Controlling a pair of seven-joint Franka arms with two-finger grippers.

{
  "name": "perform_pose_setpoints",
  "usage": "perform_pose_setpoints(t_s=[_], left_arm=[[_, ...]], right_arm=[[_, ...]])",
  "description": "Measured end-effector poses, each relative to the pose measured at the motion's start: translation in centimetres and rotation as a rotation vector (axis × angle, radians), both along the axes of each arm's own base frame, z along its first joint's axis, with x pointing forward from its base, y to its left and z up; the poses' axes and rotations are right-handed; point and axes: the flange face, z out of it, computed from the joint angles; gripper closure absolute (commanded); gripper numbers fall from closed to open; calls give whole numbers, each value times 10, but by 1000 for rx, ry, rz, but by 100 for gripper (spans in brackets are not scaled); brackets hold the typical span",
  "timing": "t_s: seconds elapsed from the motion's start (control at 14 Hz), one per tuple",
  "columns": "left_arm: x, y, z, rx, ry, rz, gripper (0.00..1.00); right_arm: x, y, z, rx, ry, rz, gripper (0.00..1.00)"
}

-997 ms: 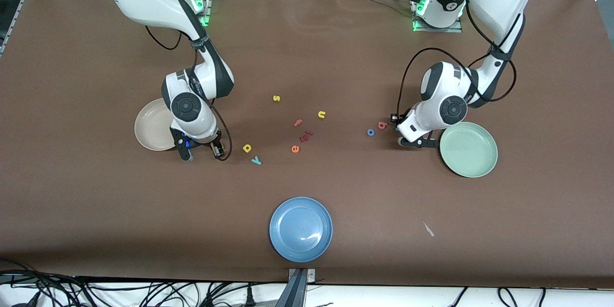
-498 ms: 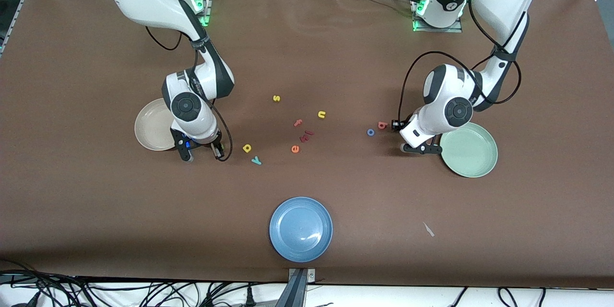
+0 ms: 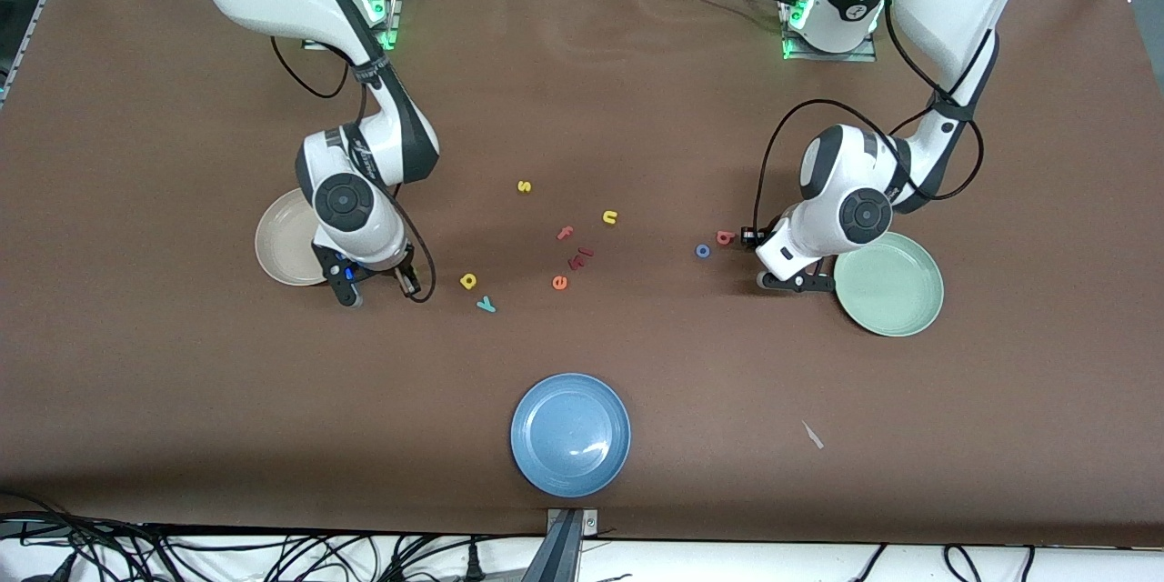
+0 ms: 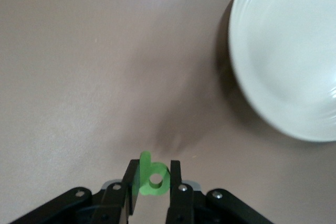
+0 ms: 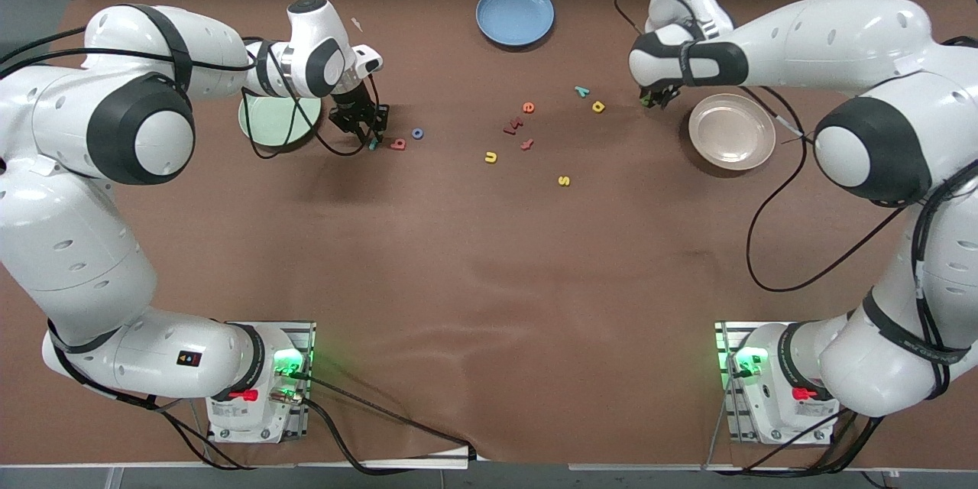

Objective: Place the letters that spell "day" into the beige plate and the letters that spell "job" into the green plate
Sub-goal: 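Place the green b and cyan j on the white and green plates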

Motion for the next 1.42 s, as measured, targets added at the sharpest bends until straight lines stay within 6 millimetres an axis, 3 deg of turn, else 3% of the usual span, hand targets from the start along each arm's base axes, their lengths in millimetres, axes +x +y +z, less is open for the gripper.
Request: perform_pose_setpoints(t_s=[0.07, 0.21, 0.36, 0.57, 0.71, 0.78, 0.93, 1.0, 1.07, 1.14, 1.28, 1.42], left_arm=[[0, 1, 0, 1, 0, 1, 75], [1, 2, 0, 1, 0, 3, 100], [1, 3, 0, 3, 6, 4, 100], [3, 2, 7, 15, 67, -3, 100], [22, 18, 42, 39, 134, -5, 100], [37, 37, 71, 44, 165, 14, 100], [62, 99, 128, 47, 181, 56, 100], [69, 135, 144, 59, 170, 74, 100], [72, 173, 150, 82, 160, 88, 100], [72, 206, 147, 104, 161, 98, 100], [72, 251, 118, 114, 169, 120, 100], [77, 264, 72, 104, 150, 137, 100]], right_arm=[[1, -13, 15, -11, 25, 30, 79], [4, -44, 39, -26, 72, 92, 79], [3, -80, 45, -35, 119, 149, 79], [-6, -131, 27, -46, 189, 212, 79], [-16, -158, 12, -28, 214, 241, 79], [-22, -167, 3, -10, 210, 251, 78], [-35, -177, -16, -1, 188, 264, 76], [-41, -179, -24, -2, 175, 269, 62], [-47, -181, -31, -2, 168, 271, 33], [-50, -181, -35, -3, 166, 271, 0], [-51, -182, -35, -2, 163, 272, 0], [-50, -181, -30, 1, 152, 272, 0]])
